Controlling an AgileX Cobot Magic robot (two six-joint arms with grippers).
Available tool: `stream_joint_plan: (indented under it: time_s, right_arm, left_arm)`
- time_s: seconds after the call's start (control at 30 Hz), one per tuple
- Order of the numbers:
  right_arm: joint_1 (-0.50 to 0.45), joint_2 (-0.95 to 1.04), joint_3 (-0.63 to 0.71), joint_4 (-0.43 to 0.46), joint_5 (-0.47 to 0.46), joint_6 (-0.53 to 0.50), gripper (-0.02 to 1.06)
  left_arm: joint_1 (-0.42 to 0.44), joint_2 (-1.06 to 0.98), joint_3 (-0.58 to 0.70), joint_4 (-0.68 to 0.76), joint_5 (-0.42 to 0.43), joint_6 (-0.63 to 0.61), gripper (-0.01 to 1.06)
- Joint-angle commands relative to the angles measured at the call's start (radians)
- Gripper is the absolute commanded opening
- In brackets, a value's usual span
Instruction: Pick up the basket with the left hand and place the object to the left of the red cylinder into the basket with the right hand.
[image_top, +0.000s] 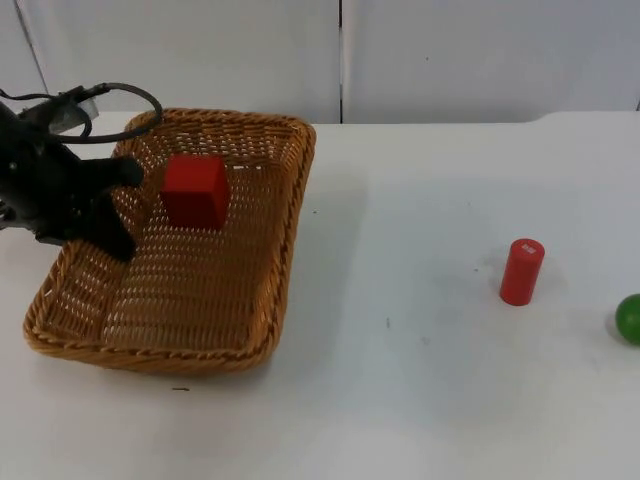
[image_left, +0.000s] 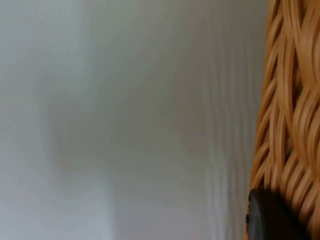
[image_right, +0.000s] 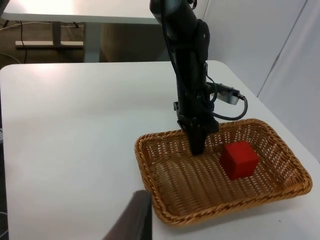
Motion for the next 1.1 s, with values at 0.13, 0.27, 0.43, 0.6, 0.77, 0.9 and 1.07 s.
stream_joint_plan:
  time_s: [0.13, 0.27, 0.43, 0.6, 0.77, 0.9, 1.07]
  right_arm:
    - [-0.004, -0.005, 0.001, -0.001, 0.002, 0.000, 0.95]
    - [-0.004, -0.005, 0.001, -0.001, 0.000, 0.000, 0.95]
    - [-0.004, -0.005, 0.001, -0.001, -0.002, 0.000, 0.95]
    - [-0.004, -0.005, 0.001, -0.001, -0.002, 0.000, 0.95]
    - [-0.004, -0.005, 0.001, -0.001, -0.002, 0.000, 0.95]
    - [-0.004, -0.005, 0.001, -0.001, -0.002, 0.000, 0.95]
    - [-0.004, -0.005, 0.001, -0.001, -0.002, 0.000, 0.95]
  left_arm:
    - [0.003, -0.012, -0.009, -0.037, -0.002, 0.032, 0.00]
    - [0.003, -0.012, -0.009, -0.037, 0.005, 0.036, 0.00]
    - [0.003, -0.012, -0.009, -0.039, 0.011, 0.045, 0.00]
    - [0.003, -0.006, -0.007, -0.041, -0.007, 0.046, 0.00]
    - [-0.002, 0.017, -0.007, -0.049, -0.007, 0.055, 0.00]
    - [-0.002, 0.018, -0.007, -0.044, -0.016, 0.055, 0.00]
    - [-0.002, 0.022, -0.007, -0.042, -0.012, 0.051, 0.00]
